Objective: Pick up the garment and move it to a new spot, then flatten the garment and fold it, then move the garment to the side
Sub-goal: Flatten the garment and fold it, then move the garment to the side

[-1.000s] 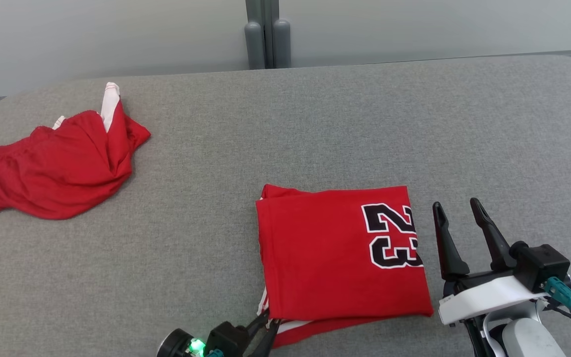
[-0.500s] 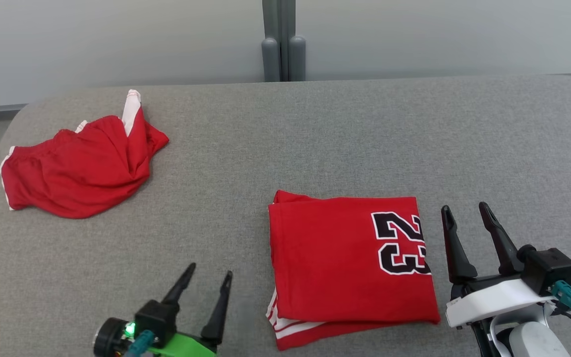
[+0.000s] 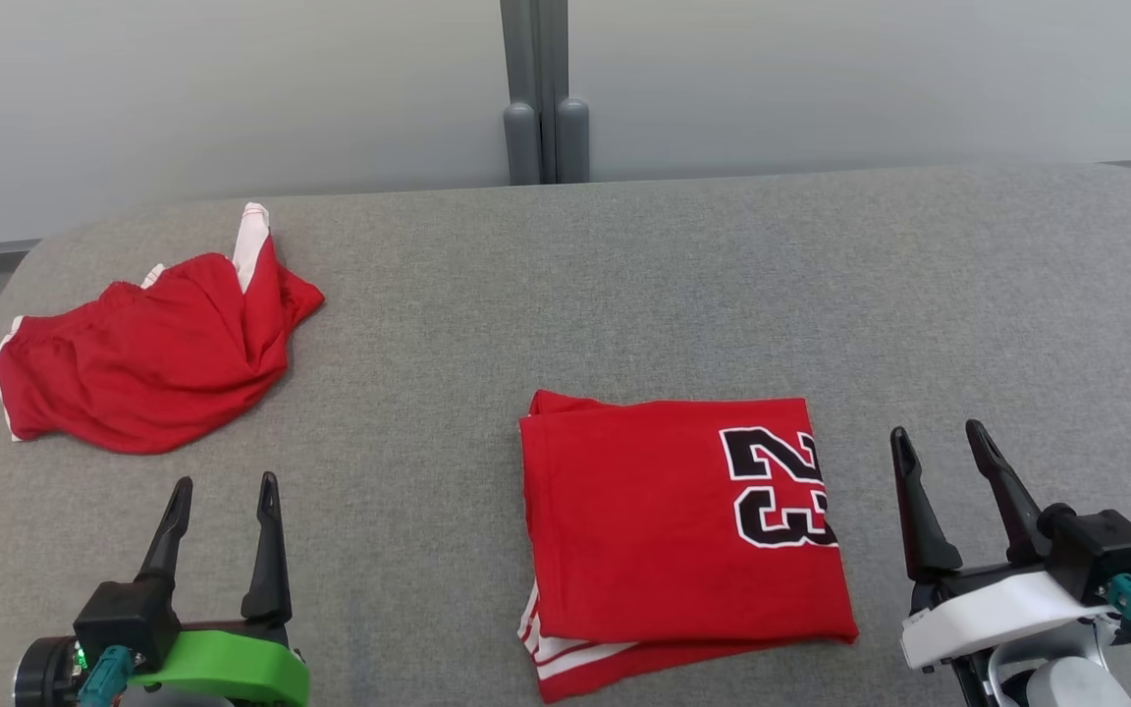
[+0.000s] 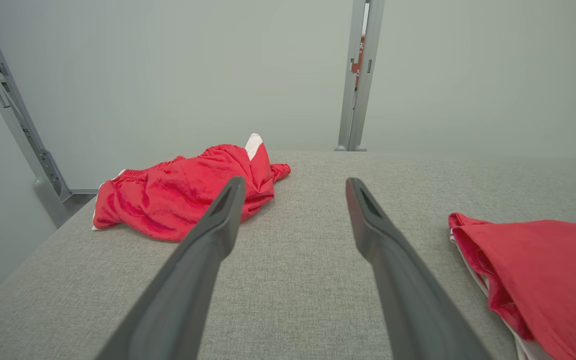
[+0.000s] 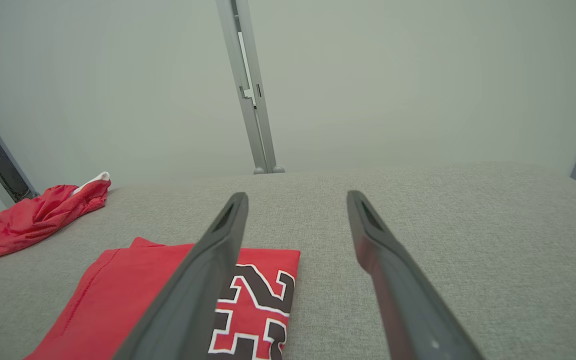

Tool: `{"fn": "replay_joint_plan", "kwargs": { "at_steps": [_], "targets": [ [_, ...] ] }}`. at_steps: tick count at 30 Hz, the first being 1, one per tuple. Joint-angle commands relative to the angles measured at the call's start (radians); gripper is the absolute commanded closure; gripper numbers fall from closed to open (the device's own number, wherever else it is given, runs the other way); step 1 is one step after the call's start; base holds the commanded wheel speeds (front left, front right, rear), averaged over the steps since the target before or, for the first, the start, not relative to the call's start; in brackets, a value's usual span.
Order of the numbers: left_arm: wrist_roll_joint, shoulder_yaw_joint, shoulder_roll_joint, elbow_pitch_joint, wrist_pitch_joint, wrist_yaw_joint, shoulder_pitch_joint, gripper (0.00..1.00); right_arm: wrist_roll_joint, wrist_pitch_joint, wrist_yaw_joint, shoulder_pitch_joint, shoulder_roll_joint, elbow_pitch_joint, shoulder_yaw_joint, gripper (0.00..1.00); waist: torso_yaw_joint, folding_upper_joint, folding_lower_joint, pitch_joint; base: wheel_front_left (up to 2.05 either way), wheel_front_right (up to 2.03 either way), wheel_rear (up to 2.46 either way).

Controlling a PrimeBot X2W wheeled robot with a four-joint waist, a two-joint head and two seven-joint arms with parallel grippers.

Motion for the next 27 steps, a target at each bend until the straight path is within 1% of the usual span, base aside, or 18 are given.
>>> {"fn": "replay_joint_plan", "kwargs": {
  "at_steps": [1, 6, 13, 27],
  "targets": [
    [0.005, 0.013, -0.002, -0.002, 0.000, -0.002, 0.018, 0.00, -0.006, -0.003, -0.002, 0.017, -0.004, -0.002, -0.002, 0.00, -0.005, 0.0000, 0.0000, -0.007, 0.00, 0.00, 0.00],
    [0.024, 0.041, -0.014, 0.003, 0.000, -0.015, 0.035, 0.00, -0.010, -0.003, -0.002, 0.049, -0.004, -0.011, -0.015, 0.00, -0.009, 0.0000, 0.0000, -0.020, 0.00, 0.00, 0.00],
    [0.023, 0.064, -0.024, 0.023, 0.000, -0.032, 0.054, 0.00, -0.010, -0.003, -0.002, 0.078, 0.001, -0.010, -0.022, 0.00, -0.014, 0.0000, 0.0000, -0.034, 0.00, 0.00, 0.00],
    [0.064, 0.090, -0.014, -0.010, 0.000, -0.035, 0.059, 0.00, -0.016, -0.003, -0.002, 0.088, 0.007, 0.006, -0.035, 0.00, -0.010, 0.0000, 0.0000, -0.041, 0.00, 0.00, 0.00]
  ]
}}
